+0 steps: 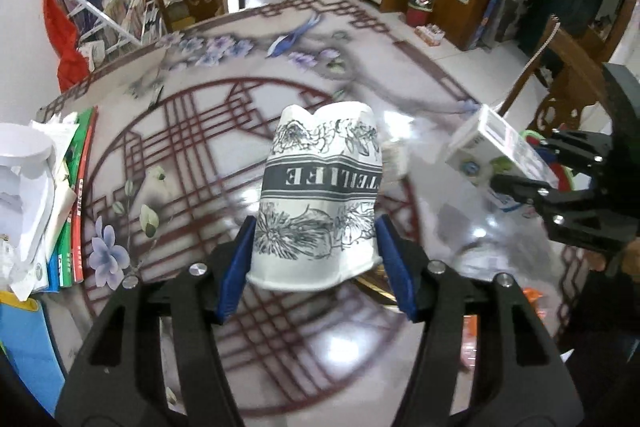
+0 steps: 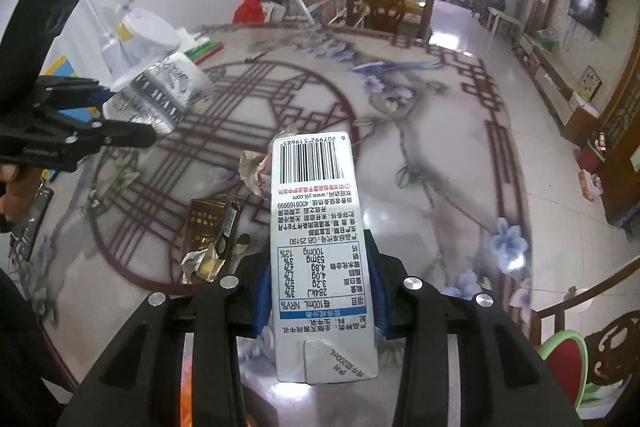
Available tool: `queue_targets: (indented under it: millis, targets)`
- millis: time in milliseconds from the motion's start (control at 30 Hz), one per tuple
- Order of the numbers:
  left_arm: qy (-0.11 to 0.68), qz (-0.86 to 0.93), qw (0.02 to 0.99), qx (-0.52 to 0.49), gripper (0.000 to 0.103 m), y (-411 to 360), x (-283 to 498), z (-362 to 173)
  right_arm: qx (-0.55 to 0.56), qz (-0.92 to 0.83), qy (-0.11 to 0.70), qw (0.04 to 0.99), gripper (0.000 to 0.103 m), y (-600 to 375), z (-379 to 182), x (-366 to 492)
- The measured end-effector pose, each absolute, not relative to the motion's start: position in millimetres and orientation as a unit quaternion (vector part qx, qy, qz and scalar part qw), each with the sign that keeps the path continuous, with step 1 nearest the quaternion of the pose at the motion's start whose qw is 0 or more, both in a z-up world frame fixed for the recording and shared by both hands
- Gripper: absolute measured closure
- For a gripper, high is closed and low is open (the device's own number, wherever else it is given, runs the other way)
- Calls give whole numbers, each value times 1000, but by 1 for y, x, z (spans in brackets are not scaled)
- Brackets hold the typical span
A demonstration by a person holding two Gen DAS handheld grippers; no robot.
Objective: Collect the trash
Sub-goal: 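Carry the milk carton and paper cup over the red bucket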
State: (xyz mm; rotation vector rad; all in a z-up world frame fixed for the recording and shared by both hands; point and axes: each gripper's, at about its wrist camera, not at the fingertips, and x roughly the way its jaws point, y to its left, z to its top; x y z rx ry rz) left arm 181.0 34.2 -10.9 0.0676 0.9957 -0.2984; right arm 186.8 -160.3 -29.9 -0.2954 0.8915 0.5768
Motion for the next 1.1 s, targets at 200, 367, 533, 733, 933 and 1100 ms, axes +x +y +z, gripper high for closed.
queue_targets:
  millis: [200, 367, 533, 733, 933, 1100]
  targets:
    - [458, -163, 873, 30, 45, -1, 166, 10, -119, 255, 404, 870, 66, -195, -7, 172]
    - [453, -186, 871, 34, 45, -41, 164, 13, -94, 226, 402, 882, 66, -240, 1, 167]
    - [451, -218, 865, 35, 45, -86, 168, 11, -70, 190, 401, 894, 66, -289, 5, 165]
    - [450, -259, 854, 33, 45, -141, 172, 8, -37, 145, 392, 908, 66, -351, 12, 159]
    - [451, -303, 839, 37, 45, -203, 175, 5, -10, 105, 389, 915, 66, -404, 15, 150]
    - [449, -339, 826, 44, 45, -257, 177, 2, 8, 75, 392, 917, 66, -448, 12, 143]
